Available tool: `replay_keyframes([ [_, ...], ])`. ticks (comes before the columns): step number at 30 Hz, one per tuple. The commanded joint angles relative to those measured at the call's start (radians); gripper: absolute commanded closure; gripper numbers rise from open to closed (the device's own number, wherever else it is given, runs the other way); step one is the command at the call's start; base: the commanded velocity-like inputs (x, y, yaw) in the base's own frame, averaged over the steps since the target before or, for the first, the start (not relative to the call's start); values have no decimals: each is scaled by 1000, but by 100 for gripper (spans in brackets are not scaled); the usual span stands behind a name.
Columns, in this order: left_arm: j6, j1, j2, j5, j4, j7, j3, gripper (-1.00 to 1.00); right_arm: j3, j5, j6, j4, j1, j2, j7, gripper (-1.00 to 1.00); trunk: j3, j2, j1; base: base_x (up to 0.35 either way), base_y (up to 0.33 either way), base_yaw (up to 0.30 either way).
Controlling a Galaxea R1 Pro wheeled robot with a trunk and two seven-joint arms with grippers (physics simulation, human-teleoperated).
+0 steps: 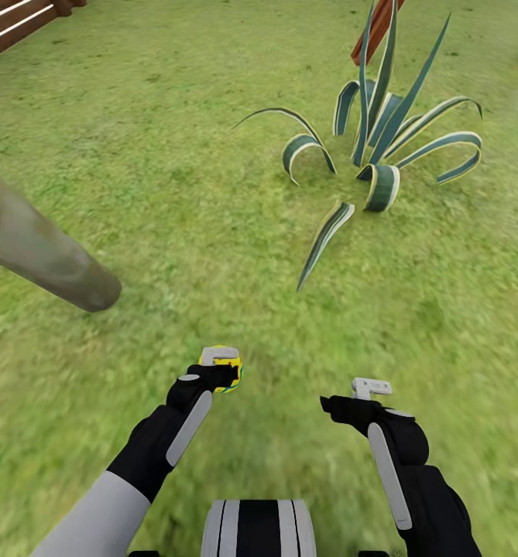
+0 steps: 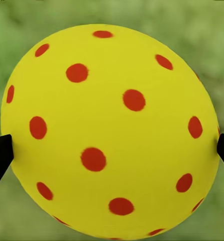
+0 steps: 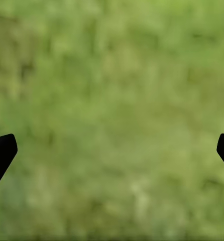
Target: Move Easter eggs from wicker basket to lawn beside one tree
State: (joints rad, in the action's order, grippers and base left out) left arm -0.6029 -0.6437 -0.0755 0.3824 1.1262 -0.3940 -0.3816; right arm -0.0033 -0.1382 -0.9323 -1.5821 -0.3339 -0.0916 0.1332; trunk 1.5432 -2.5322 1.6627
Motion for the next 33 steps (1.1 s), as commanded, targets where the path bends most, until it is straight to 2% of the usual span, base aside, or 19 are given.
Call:
replay_keyframes([
  [1,-2,-1,0,10,1,-9,-2,100,-1,-11,-3,-1,0,0,9,-100,1,0,0,0,0,0],
  [9,-2,-1,0,10,1,-9,-1,100,-1,-11,-3,-1,0,0,9,-100,1,0,0,0,0,0],
  [12,-2,-1,0,10,1,-8,-1,100,-1,-11,-3,-1,0,0,9,-100,12,-1,1,0,0,0],
  [25,-2,-1,0,10,1,-9,-1,100,0,-11,-3,-1,0,0,9,-100,12,-1,1,0,0,0],
  [28,-2,-1,0,10,1,-9,-1,100,0,-11,-3,-1,0,0,9,-100,24,-2,3,0,0,0],
  [33,-2,-1,0,10,1,-9,-1,100,0,-11,-3,-1,0,0,9,-100,24,-2,3,0,0,0],
])
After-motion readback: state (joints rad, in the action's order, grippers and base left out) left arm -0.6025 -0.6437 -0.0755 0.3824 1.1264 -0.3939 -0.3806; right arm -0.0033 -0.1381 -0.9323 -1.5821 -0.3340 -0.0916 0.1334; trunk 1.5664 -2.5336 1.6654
